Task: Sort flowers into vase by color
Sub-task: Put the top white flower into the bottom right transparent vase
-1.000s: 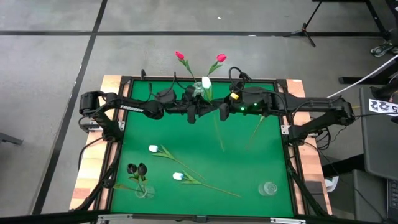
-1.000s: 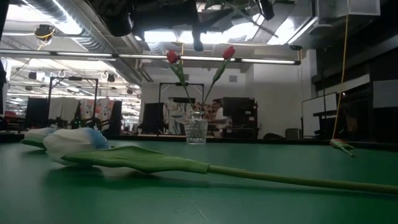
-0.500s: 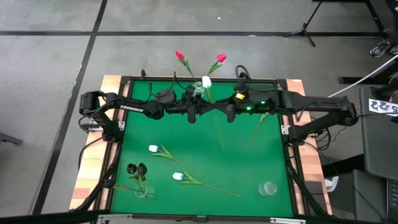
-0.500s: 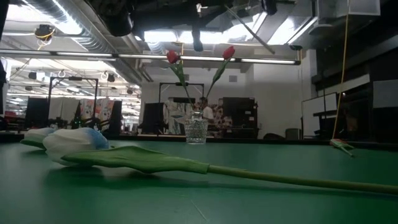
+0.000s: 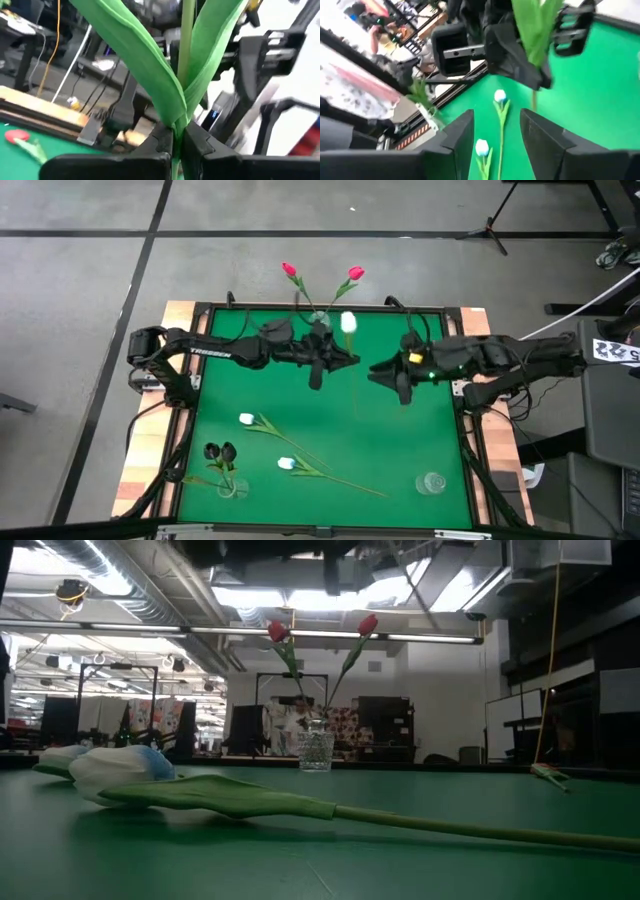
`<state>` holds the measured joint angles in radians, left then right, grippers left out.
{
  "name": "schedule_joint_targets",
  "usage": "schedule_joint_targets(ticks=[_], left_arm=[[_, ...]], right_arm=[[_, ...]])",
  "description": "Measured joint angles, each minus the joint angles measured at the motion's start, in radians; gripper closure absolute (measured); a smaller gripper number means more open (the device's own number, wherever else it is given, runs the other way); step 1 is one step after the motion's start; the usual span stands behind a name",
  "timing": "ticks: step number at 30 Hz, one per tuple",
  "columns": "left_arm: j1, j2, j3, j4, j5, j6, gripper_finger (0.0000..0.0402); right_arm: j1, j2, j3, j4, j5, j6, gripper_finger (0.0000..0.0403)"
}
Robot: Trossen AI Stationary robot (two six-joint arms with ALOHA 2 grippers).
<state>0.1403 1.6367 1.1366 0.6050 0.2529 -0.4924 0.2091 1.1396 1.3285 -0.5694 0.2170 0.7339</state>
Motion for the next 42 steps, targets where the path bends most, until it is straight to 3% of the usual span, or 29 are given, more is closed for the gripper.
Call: schedule_joint_targets(ticks=[4, 10, 18, 23, 28, 35, 42], left_arm=[[-0.044, 0.000, 0.149, -0.231, -0.009, 0.171, 0.0391], [-0.125, -0.001, 0.251, -0.204, -0.103, 0.287, 0.0395], [-0.225, 0.021, 0.257, -0.074, -0.225, 0.342, 0.0395], [-0.260, 0.091, 0.257, 0.054, -0.254, 0.310, 0.0394], [-0.275, 0.135, 0.257, 0.087, -0.267, 0.267, 0.0395], [-0.274, 0.166, 0.257, 0.061, -0.270, 0.224, 0.0392], [-0.273, 0.177, 0.256, -0.028, -0.271, 0.235, 0.0394]], right_arm=[[0.099, -0.004, 0.000, 0.013, 0.039, 0.001, 0.0246], [0.313, -0.071, 0.000, -0.009, 0.119, 0.061, 0.0246], [0.658, -0.206, 0.000, -0.148, 0.561, 0.228, 0.0246], [0.784, -0.199, 0.000, -0.334, 0.681, 0.391, 0.0246], [0.794, -0.136, 0.000, -0.459, 0.736, 0.462, 0.0246], [0.683, -0.081, -0.001, -0.401, 0.748, 0.326, 0.0246], [0.517, -0.061, -0.001, -0.245, 0.568, 0.037, 0.0246]])
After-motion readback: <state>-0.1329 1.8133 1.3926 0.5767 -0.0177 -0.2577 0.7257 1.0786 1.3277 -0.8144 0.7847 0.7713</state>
